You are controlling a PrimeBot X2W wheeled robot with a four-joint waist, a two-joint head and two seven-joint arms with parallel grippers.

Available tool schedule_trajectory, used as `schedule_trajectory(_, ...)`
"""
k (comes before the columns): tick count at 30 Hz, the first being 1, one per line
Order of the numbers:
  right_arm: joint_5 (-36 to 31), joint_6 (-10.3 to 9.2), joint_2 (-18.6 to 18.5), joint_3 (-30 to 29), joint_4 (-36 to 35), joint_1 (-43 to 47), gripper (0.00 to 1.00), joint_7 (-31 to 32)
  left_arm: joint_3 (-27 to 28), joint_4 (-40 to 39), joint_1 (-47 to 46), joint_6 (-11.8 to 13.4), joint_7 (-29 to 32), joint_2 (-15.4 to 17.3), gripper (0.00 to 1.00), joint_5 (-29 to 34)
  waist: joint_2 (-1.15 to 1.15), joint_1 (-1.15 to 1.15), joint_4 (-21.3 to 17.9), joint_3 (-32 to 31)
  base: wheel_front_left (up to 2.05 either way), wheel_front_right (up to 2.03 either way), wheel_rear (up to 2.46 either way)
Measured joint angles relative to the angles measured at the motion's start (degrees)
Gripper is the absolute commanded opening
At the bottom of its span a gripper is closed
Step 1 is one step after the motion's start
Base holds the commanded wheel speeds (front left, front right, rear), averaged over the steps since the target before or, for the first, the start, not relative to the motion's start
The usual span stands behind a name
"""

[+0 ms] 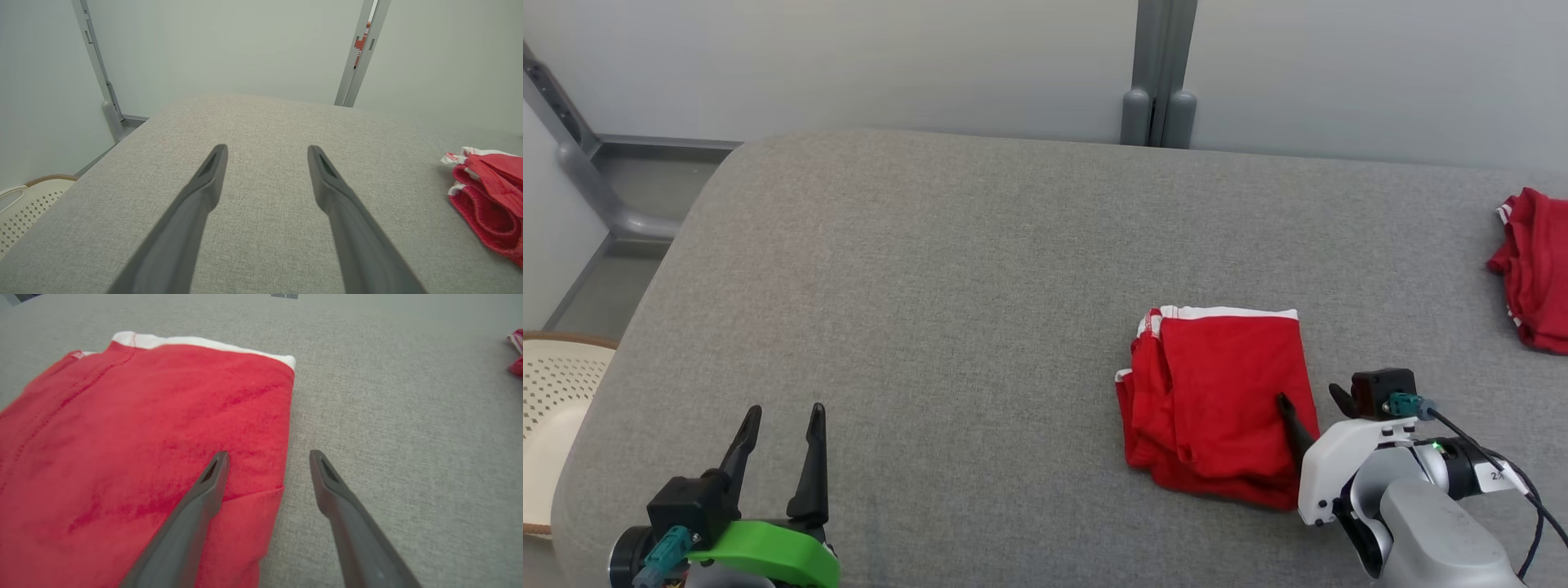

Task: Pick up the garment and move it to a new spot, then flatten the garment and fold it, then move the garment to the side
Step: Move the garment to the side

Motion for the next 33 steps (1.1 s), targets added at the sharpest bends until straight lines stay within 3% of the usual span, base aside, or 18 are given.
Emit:
schedule_trajectory(8, 3.1, 0.00, 2.5, 0.4, 9.5, -3.1, 1.00, -1.7, -0.4, 0.3, -1.0, 0.0, 0.0, -0.3, 1.00, -0.2, 0.00, 0.00, 1.8, 1.9, 0.00, 0.00, 0.00)
schedule_trajectory(9, 3.8, -0.02, 2.7, 0.6, 10.2, -3.3, 0.05, -1.8, -0.4, 0.3, -1.2, 0.0, 0.0, -0.3, 1.00, -0.3, 0.00, 0.00, 2.0, 2.0, 0.00, 0.00, 0.00)
schedule_trajectory(10, 4.3, -0.02, 2.8, 1.0, 10.6, -3.4, 0.00, -2.0, -0.3, 0.3, -1.3, 0.0, 0.0, -0.3, 1.00, -0.3, 0.00, 0.00, 2.1, 2.0, 0.00, 0.00, 0.00)
schedule_trajectory(20, 6.5, 0.05, 1.3, 6.6, 11.1, -7.3, 0.00, -3.2, 0.9, -0.5, -1.1, 0.0, 0.0, -1.1, 1.00, -0.3, 0.00, 0.00, 0.5, 1.9, 0.00, 0.00, 0.00)
schedule_trajectory(33, 6.1, 0.04, -12.7, 15.6, 6.5, -27.7, 0.00, 1.4, 0.2, -4.9, -6.5, 0.0, 0.0, -0.3, 1.00, -2.2, 0.00, 0.00, -4.9, 10.9, 0.00, 0.00, 0.00)
